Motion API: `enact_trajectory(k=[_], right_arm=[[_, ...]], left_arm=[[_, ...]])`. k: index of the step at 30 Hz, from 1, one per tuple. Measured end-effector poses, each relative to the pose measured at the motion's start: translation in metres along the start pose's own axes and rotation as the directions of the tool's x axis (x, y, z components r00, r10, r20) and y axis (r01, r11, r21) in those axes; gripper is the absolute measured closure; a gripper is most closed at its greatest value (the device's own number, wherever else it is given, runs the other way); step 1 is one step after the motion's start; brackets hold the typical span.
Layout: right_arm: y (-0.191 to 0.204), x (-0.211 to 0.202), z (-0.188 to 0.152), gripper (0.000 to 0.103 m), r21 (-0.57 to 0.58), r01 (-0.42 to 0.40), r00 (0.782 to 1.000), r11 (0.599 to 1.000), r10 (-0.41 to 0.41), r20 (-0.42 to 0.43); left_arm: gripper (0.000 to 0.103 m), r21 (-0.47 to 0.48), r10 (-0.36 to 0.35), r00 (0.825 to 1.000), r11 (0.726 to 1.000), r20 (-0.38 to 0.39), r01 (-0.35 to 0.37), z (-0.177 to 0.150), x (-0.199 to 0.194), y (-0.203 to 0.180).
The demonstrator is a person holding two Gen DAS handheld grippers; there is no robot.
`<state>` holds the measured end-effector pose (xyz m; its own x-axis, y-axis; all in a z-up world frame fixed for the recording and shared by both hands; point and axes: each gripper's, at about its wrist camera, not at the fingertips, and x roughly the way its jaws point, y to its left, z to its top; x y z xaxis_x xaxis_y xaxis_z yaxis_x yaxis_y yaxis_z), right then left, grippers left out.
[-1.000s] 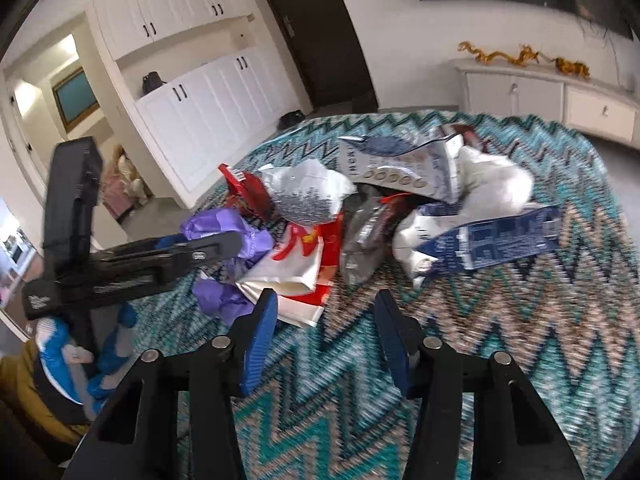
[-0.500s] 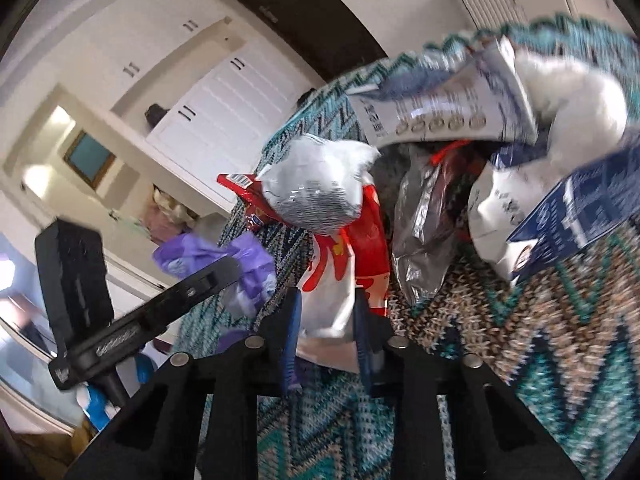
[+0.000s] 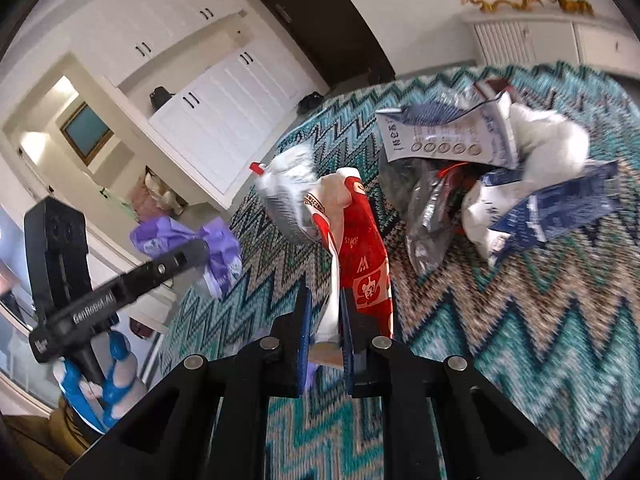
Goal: Collect trash
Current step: 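Grasp the purple wrapper with the left tool while the right tool grasps the red-white paper cup, then carry both items over the grey bin and open both tools to drop them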
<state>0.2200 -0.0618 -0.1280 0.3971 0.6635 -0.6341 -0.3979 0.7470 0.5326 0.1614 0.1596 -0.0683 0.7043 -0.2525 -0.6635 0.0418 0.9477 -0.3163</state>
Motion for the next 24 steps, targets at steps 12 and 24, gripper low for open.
enact_trajectory(k=[12,24], right_arm=[[-0.045,-0.127,-0.051,0.089,0.136,-0.009,0.974,0.991,-0.022,0.223],[-0.173,-0.286,-0.116,0.089,0.392,0.108,0.860,0.914,-0.284,0.424]], left_arm=[[0.074,0.107,-0.096,0.995,0.990,0.015,0.094,0.005,-0.024,-0.085],[0.074,0.362,-0.267,0.945,0.876,-0.188,0.320,-0.019,0.061,-0.309]])
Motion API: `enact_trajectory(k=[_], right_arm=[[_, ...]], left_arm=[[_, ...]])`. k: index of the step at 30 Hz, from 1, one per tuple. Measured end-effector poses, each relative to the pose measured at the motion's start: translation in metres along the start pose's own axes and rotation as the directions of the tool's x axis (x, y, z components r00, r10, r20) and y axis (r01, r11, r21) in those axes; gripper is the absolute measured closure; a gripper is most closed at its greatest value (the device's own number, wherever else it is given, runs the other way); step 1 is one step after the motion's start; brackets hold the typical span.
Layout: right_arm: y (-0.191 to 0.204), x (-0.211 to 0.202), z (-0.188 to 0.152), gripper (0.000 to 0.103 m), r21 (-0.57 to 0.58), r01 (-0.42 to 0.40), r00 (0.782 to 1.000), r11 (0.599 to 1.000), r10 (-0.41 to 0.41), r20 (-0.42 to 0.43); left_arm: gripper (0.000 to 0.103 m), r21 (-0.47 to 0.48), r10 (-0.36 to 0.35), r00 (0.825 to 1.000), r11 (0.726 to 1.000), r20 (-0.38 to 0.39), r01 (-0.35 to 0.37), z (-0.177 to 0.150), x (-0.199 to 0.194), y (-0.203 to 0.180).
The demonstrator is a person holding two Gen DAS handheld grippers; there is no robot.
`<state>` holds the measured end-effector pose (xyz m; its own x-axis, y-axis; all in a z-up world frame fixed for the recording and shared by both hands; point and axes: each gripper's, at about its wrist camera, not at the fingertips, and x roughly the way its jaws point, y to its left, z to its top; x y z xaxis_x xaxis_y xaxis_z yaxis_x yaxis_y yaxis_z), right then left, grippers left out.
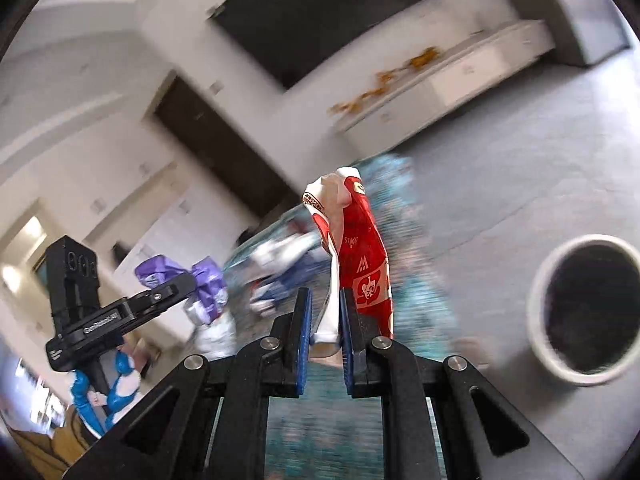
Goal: Collect trash
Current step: 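Carry both items over the grey bin and open both tools to drop them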
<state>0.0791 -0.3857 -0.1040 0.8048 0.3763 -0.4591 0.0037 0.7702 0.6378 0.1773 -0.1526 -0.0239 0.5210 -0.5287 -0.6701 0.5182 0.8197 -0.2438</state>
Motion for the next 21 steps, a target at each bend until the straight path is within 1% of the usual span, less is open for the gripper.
enact_trajectory(k=[4,5,8,10,13,17,19,20,21], right_arm=[[-0.063,-0.024,0.008,0.089,0.066,0.127,0.991,0.990,-0.129,0.033],[-0.080,-0.026,0.010,0.089,0.082,0.161,0.986,0.984,-0.164,0.036],[-0.123,-0.023,0.013,0.089,0.126,0.228,0.972,0.965,-0.233,0.025],[-0.149,-0.019,0.013,0.089,0.151,0.268,0.962,0.952,-0.272,0.009],[-0.177,-0.009,0.011,0.089,0.185,0.308,0.950,0.933,-0.311,-0.014],[-0.210,0.013,0.007,0.089,0.209,0.340,0.940,0.917,-0.336,-0.052],[-0.219,0.022,0.004,0.089,0.210,0.359,0.933,0.909,-0.352,-0.072],[-0.223,0.027,0.003,0.088,0.206,0.372,0.928,0.905,-0.363,-0.084],[-0.225,0.031,0.004,0.087,0.202,0.381,0.924,0.902,-0.370,-0.093]], left_arm=[[0.074,0.041,-0.082,0.994,0.995,-0.075,0.086,0.014,0.063,-0.058],[0.074,0.050,-0.089,0.992,0.994,-0.093,0.094,0.017,0.078,-0.071],[0.074,0.076,-0.116,0.981,0.989,-0.155,0.129,0.022,0.131,-0.113],[0.072,0.077,-0.125,0.974,0.987,-0.190,0.142,0.024,0.159,-0.129],[0.071,0.086,-0.114,0.969,0.987,-0.221,0.136,0.025,0.196,-0.148],[0.070,0.056,-0.141,0.947,0.985,-0.287,0.163,0.021,0.242,-0.165],[0.066,0.036,-0.156,0.936,0.984,-0.316,0.176,0.019,0.262,-0.167],[0.061,0.027,-0.157,0.932,0.984,-0.328,0.175,0.016,0.270,-0.168],[0.053,0.022,-0.154,0.930,0.985,-0.334,0.171,0.014,0.274,-0.168]])
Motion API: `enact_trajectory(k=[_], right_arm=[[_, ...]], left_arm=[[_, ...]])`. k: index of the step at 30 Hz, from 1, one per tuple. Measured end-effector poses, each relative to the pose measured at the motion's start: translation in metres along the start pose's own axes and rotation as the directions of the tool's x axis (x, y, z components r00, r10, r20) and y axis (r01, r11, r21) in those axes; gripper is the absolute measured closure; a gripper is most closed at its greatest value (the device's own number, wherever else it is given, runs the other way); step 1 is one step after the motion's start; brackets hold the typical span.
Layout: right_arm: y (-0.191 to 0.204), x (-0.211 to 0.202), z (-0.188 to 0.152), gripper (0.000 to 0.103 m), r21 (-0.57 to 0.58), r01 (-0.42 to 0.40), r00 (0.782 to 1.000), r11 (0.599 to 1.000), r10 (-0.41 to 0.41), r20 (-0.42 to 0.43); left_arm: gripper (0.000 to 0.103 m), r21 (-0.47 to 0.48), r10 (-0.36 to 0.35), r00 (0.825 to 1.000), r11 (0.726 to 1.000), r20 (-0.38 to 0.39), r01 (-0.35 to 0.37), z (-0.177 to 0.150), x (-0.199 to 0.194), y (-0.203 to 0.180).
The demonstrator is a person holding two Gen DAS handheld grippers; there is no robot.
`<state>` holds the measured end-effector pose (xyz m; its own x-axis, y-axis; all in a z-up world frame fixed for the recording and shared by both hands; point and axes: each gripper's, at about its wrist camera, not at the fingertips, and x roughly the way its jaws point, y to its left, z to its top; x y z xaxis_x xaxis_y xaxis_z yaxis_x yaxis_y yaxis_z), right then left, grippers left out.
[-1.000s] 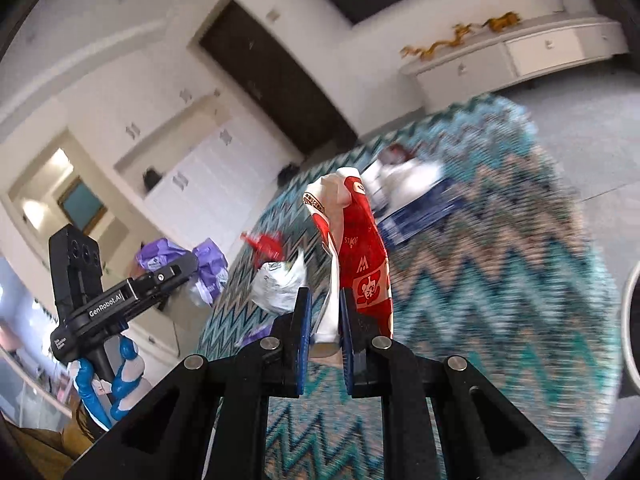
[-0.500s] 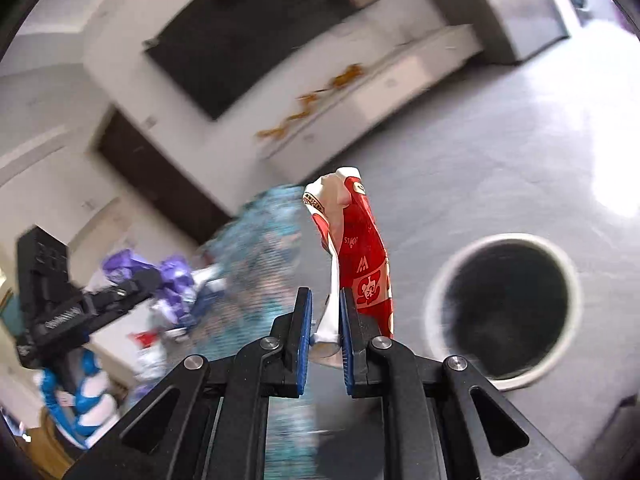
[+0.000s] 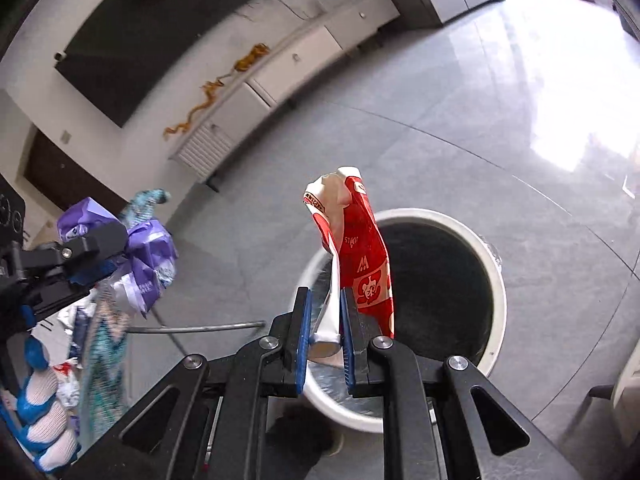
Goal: Collect trash
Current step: 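Carry both items over the grey bin and open both tools to drop them, then return both tools to the ottoman trash pile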
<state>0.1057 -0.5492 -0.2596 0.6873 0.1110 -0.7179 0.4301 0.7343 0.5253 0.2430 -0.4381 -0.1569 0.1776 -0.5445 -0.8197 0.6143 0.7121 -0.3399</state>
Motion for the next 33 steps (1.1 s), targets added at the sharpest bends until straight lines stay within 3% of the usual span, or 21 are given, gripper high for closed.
enact_trajectory(k=[2,5,9,11,15,18,22,27,33], right_arm=[[-0.002,0.007,0.000,0.085,-0.009,0.022,1.000,1.000,-0.022,-0.007],[-0.005,0.011,-0.001,0.084,-0.012,0.043,0.999,0.999,-0.043,-0.004],[-0.002,0.002,-0.004,0.054,-0.009,0.052,0.998,0.999,-0.052,0.026],[0.001,-0.005,-0.005,0.053,-0.009,0.051,0.997,0.999,-0.051,0.050],[0.023,-0.036,-0.002,0.034,-0.043,0.067,0.988,0.997,-0.061,0.140],[0.050,-0.067,-0.001,0.024,-0.090,0.087,0.973,0.992,-0.065,0.221],[0.097,-0.117,-0.006,0.001,-0.151,0.108,0.935,0.983,-0.049,0.350],[0.157,-0.170,-0.022,0.000,-0.260,0.023,0.893,0.965,0.097,0.439],[0.213,-0.200,-0.046,0.000,-0.365,-0.070,0.870,0.928,0.236,0.433]], left_arm=[[0.043,-0.008,-0.005,1.000,1.000,-0.007,0.005,-0.001,0.007,0.001],[0.041,-0.007,-0.016,1.000,1.000,-0.004,0.016,-0.003,0.005,0.001],[0.041,-0.012,-0.021,0.999,1.000,0.025,0.021,-0.009,-0.014,0.003],[0.041,-0.007,0.001,0.998,1.000,0.061,-0.001,-0.015,-0.032,0.004],[0.041,-0.010,0.037,0.988,0.999,0.149,-0.036,-0.029,-0.078,0.009],[0.041,-0.036,0.053,0.972,0.998,0.231,-0.046,-0.043,-0.117,0.014],[0.041,-0.021,0.080,0.956,0.997,0.283,-0.078,-0.062,-0.169,0.018],[0.041,-0.004,0.149,0.920,0.987,0.363,-0.158,-0.091,-0.237,0.026],[0.034,-0.064,0.233,0.853,0.971,0.468,-0.230,-0.139,-0.321,0.054]])
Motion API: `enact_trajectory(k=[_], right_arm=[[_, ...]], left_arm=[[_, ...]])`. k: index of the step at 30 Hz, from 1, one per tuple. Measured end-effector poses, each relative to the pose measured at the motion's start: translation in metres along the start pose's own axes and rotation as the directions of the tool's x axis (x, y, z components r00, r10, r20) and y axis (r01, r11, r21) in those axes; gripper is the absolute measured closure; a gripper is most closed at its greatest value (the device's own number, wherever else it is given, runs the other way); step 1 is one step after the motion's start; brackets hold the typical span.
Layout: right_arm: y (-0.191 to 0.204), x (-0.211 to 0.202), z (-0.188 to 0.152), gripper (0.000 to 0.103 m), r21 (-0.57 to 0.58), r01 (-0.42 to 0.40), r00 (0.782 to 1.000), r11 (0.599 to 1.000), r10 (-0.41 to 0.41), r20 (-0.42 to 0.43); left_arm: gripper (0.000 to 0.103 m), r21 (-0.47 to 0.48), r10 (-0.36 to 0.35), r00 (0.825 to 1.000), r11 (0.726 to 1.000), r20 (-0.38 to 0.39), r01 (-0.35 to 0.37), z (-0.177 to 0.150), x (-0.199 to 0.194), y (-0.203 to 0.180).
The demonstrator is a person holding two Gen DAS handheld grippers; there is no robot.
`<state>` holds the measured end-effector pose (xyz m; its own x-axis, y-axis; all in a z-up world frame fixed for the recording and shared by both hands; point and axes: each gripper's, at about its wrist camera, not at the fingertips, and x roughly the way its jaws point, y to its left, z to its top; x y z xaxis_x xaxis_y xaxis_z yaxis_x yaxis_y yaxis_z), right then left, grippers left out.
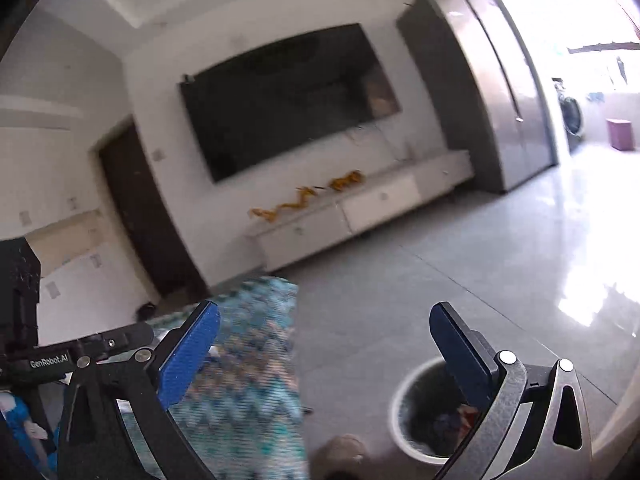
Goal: Collect trash
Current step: 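Return both tools to the ottoman trash pile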
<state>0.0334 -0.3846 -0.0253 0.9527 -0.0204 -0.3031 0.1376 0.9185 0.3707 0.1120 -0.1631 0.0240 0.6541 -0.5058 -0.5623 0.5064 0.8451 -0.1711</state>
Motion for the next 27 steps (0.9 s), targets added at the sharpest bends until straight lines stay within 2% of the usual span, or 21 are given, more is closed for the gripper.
enact_trajectory(k=[3,11,15,21,27], right_arm=[[0.031,-0.007,0.004,0.000,-0.032,-0.069,0.998,0.997,0.070,0.002],[0.099,-0.032,0.004,0.000,-0.099,-0.161,0.987,0.982,0.160,-0.013],[0.136,-0.045,0.001,0.000,-0.134,-0.213,0.977,0.968,0.211,-0.027],[0.180,-0.042,-0.007,0.000,-0.185,-0.275,0.961,0.943,0.265,-0.077],[0.206,-0.015,-0.021,0.000,-0.193,-0.326,0.941,0.925,0.299,-0.157]], left_arm=[[0.034,-0.009,0.040,0.998,0.999,0.042,-0.040,-0.004,-0.036,0.023],[0.034,-0.085,0.132,0.984,0.989,0.121,-0.122,-0.033,-0.127,0.088],[0.034,-0.139,0.177,0.974,0.978,0.140,-0.158,-0.049,-0.158,0.123],[0.034,-0.203,0.232,0.964,0.958,0.131,-0.203,-0.073,-0.182,0.169],[0.034,-0.245,0.278,0.957,0.937,0.086,-0.250,-0.090,-0.180,0.211]])
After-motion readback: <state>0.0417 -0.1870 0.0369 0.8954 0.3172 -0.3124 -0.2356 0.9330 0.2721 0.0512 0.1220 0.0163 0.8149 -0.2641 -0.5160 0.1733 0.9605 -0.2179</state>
